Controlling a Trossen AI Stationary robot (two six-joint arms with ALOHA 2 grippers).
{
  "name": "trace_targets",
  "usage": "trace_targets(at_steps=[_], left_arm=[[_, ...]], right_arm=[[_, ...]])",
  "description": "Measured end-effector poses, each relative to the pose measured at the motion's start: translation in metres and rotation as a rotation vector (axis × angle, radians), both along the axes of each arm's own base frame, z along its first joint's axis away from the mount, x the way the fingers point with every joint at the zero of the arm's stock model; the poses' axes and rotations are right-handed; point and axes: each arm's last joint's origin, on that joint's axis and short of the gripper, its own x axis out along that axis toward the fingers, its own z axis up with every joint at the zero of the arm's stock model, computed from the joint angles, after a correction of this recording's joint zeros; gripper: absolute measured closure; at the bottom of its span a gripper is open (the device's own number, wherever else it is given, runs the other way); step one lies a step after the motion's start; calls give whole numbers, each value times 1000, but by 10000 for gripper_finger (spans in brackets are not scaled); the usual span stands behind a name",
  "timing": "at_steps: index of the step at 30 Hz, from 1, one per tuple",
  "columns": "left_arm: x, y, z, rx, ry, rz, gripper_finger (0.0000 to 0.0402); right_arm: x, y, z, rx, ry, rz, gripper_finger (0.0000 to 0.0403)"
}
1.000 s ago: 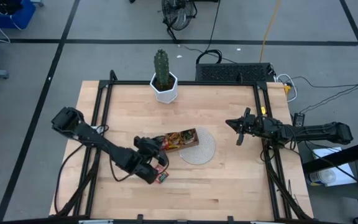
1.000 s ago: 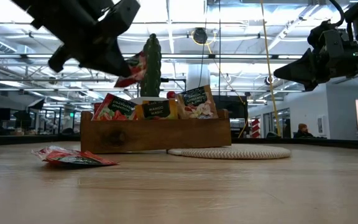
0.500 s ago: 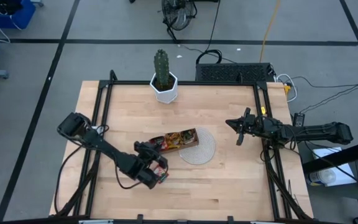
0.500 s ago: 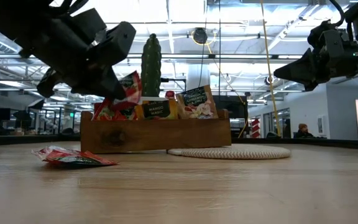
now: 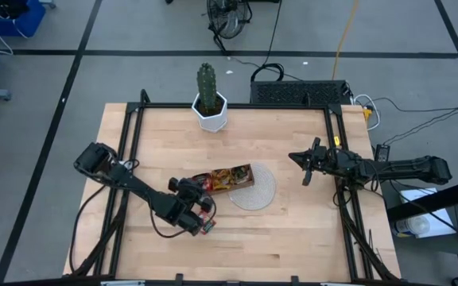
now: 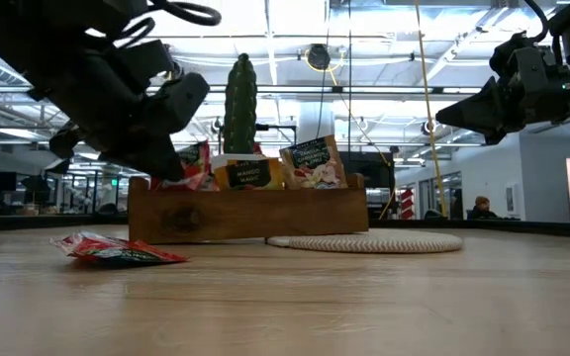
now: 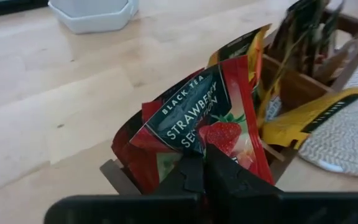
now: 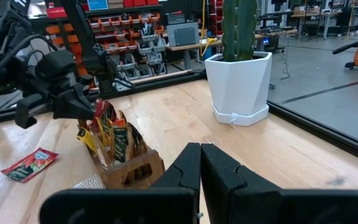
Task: Pick & Place Tea
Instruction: Put the red tea bag into the left section of the wooden organizer
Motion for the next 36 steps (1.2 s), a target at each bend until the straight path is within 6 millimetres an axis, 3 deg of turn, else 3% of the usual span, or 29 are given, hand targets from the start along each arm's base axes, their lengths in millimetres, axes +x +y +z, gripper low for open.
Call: trace_targets(at_steps=[8,30,36], left_arm=[[4,10,-1,18,92,-29,369],[14,22,0,34,111,-34,363],[13,22,0,30,114,-38,319]], right_arm=[[0,0,0,0,0,0,403],[0,0,0,0,0,0,403],[0,0,0,0,0,0,403]])
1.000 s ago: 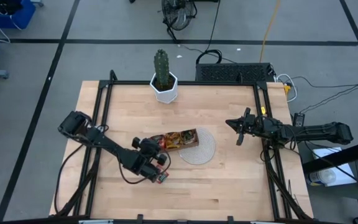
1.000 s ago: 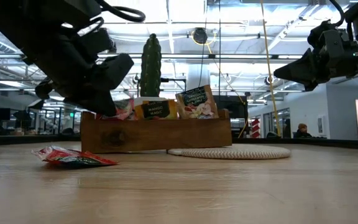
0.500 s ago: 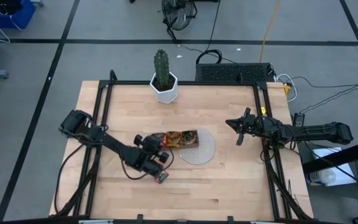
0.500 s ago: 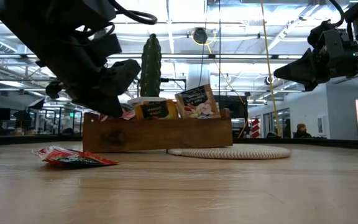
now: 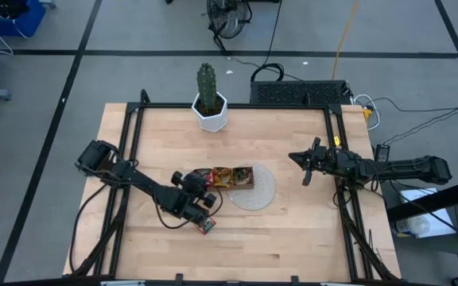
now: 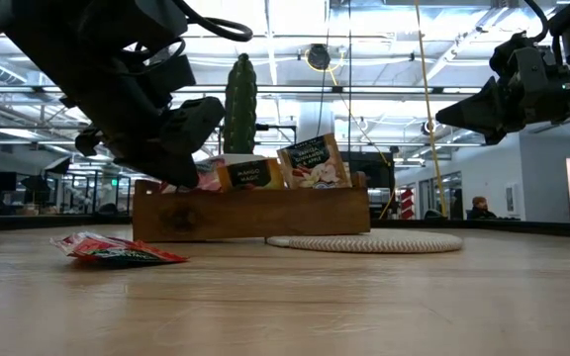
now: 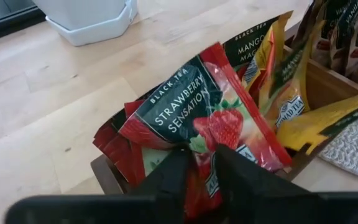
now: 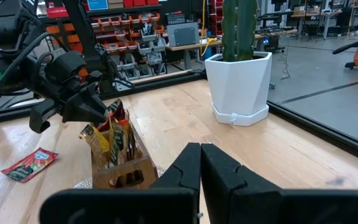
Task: Pick & Place Tea
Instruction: Put the red tea bag into the left section of the wooden organizer
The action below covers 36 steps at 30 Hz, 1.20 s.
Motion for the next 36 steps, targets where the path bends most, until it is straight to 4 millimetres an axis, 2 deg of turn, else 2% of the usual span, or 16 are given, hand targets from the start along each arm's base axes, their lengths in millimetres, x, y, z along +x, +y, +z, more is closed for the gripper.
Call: trace_targets(at_steps=[5,9,13,25,27,33,36], left_arm=[[0,0,0,-16,8,-3,264],[-1,0,0,-18,17,-5,245],[-5,1,6,-49,45,-14,243],[-19,5,43,-85,19,-52,243],[-16,3,43,-107,16,-79,243],[-9,7,41,-175,156,-247,245],[-5,8,43,-168,167,-285,264]], right_arm=[[0,0,0,0,0,0,403],[0,0,0,0,0,0,403],[0,0,0,0,0,0,403],[0,0,0,0,0,0,403],[0,0,0,0,0,0,403],[0,0,0,0,0,0,403],[0,0,0,0,0,0,403]])
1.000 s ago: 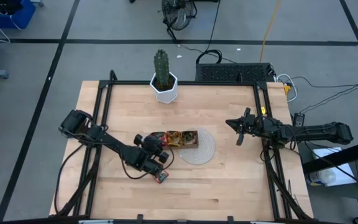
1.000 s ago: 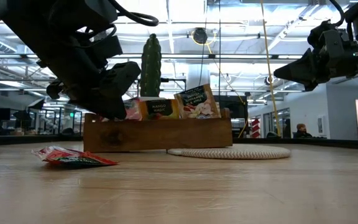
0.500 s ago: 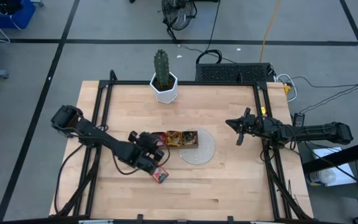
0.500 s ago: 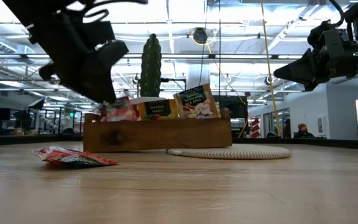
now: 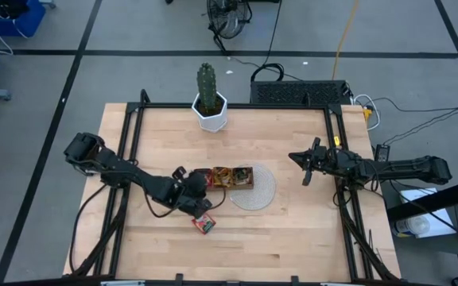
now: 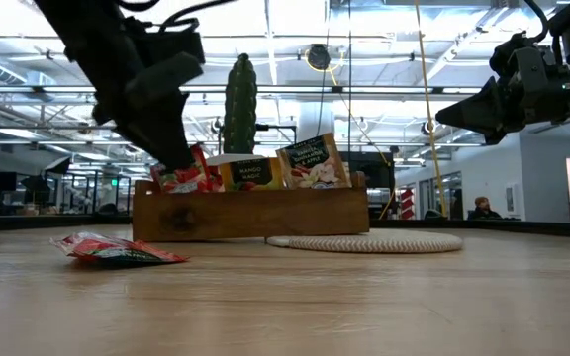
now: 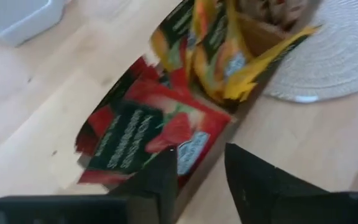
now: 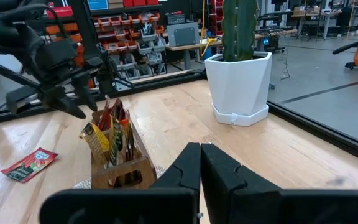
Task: Pick & Place Tea
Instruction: Put the red tea bag into the left section of the wooden organizer
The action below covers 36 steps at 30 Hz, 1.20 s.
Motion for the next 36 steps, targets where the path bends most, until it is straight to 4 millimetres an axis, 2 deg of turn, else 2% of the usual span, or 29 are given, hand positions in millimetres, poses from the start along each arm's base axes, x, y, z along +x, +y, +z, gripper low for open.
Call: trace_targets(at_steps=[4,8,10,18,26,36], left_arm=[[3,1,2,10,-1,-25,312],[3,3,2,-18,12,-26,377],[4,5,2,-20,13,-20,394],[6,5,1,-24,3,-23,398],[18,9,-19,-33,38,-23,400],[19,17,-20,-54,50,5,400]], right_arm=[[0,0,0,0,0,0,403],[0,0,0,0,0,0,403],[0,0,0,0,0,0,403],[0,0,0,0,0,0,403],[0,0,0,0,0,0,403],[0,0,0,0,0,0,403]])
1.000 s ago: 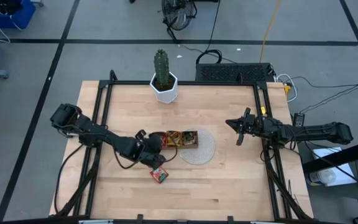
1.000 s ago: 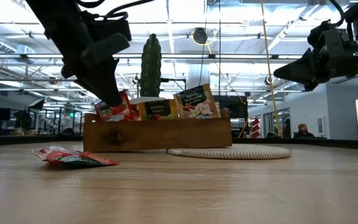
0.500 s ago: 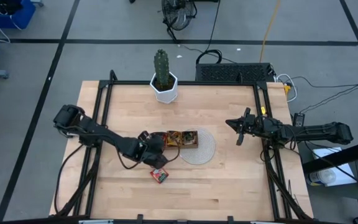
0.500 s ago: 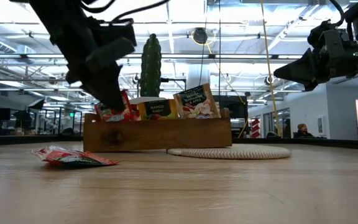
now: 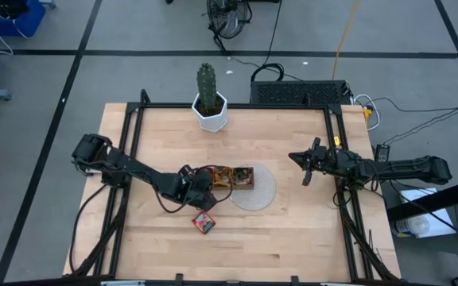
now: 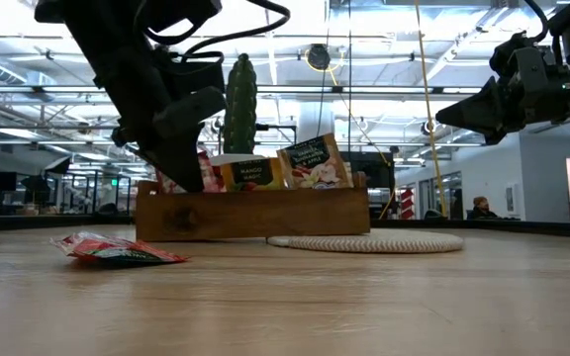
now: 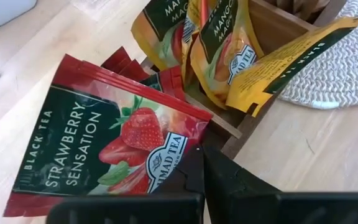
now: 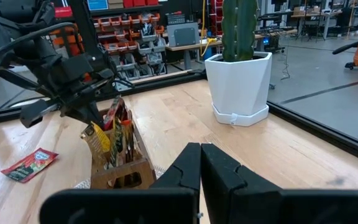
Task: Pick & Place Tea
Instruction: Put the red tea bag into the left section of the wooden organizer
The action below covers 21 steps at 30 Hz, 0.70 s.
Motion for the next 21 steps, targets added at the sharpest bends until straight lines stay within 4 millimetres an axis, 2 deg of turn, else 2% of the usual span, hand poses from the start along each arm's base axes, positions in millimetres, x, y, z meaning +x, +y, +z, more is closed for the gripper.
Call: trace_targets(at_steps=[10,21], left_arm=[[-3,0,-1,-74,29,21,400],[9,-13,30,-43,-18,-116,400]], right_arm=[[0,0,0,0,0,0,403],[0,0,0,0,0,0,403]])
